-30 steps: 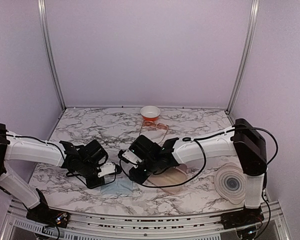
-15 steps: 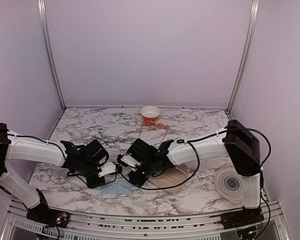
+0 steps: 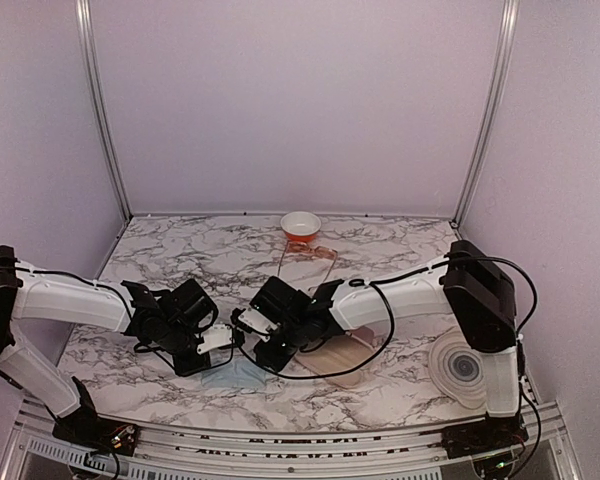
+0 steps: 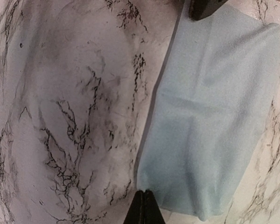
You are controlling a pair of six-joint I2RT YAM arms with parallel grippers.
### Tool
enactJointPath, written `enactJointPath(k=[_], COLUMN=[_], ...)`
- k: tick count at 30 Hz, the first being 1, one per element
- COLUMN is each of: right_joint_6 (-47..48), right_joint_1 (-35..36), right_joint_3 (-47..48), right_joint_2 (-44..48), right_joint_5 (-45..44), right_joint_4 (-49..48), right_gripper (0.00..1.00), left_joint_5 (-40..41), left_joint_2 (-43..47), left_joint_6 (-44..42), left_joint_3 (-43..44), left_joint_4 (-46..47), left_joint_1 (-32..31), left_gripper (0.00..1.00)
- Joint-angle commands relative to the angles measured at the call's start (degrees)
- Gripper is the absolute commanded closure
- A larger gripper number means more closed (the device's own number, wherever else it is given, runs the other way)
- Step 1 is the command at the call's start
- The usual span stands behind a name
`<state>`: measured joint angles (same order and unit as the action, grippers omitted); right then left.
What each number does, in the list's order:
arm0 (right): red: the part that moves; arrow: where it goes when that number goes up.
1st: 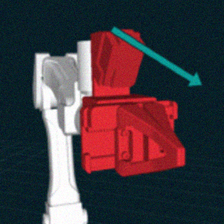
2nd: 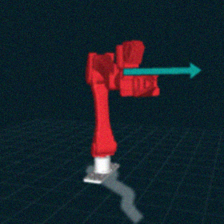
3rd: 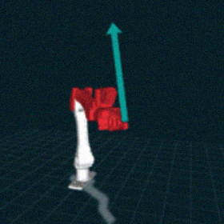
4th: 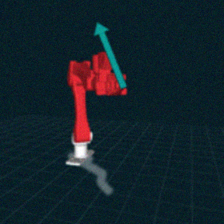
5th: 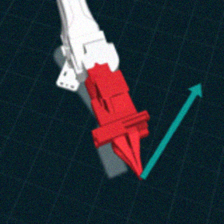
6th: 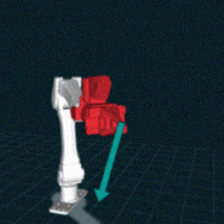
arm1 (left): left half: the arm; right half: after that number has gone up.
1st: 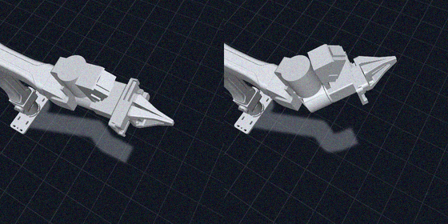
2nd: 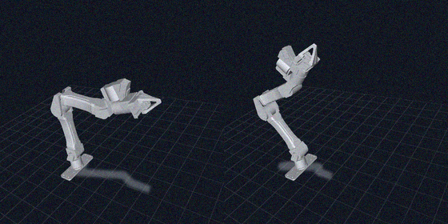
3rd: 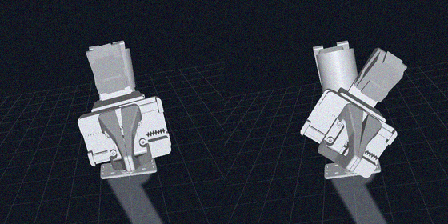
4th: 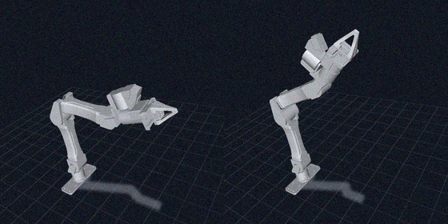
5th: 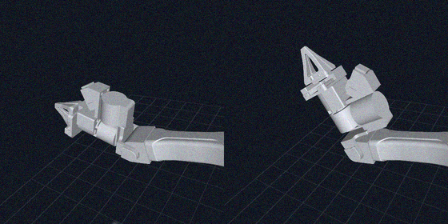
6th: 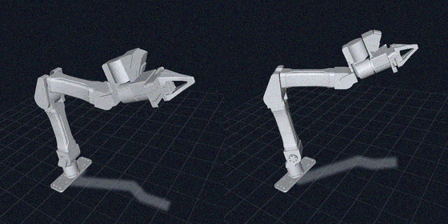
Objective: Organize the sunglasses
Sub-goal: Pick up the folded cleaning cloth from the center of the board.
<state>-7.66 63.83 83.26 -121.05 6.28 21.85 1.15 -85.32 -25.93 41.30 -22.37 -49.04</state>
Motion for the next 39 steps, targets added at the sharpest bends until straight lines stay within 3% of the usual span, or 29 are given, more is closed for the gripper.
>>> enactJointPath(k=[1,9,39], right_joint_6=[0.48,0.18,-6.56], right_joint_1=[-0.05,1.03,2.86], right_joint_3=[-0.24,-2.61,-11.63], right_joint_2=[-1.28,0.64,17.01], right_joint_5=[0.07,4.01,-6.16], right_joint_4=[1.91,0.11,0.16], right_gripper=[0.85,1.0,1.0], left_joint_5=[0.1,0.38,-1.76], left_joint_2=[-1.39,-1.76,3.37], left_joint_6=[-0.08,0.05,4.73], left_joint_3=[0.45,0.45,6.49], left_joint_4=[-0.62,-0.8,-1.47], left_joint_1=[-0.18,-0.18,-4.84], left_gripper=[1.0,1.0,1.0])
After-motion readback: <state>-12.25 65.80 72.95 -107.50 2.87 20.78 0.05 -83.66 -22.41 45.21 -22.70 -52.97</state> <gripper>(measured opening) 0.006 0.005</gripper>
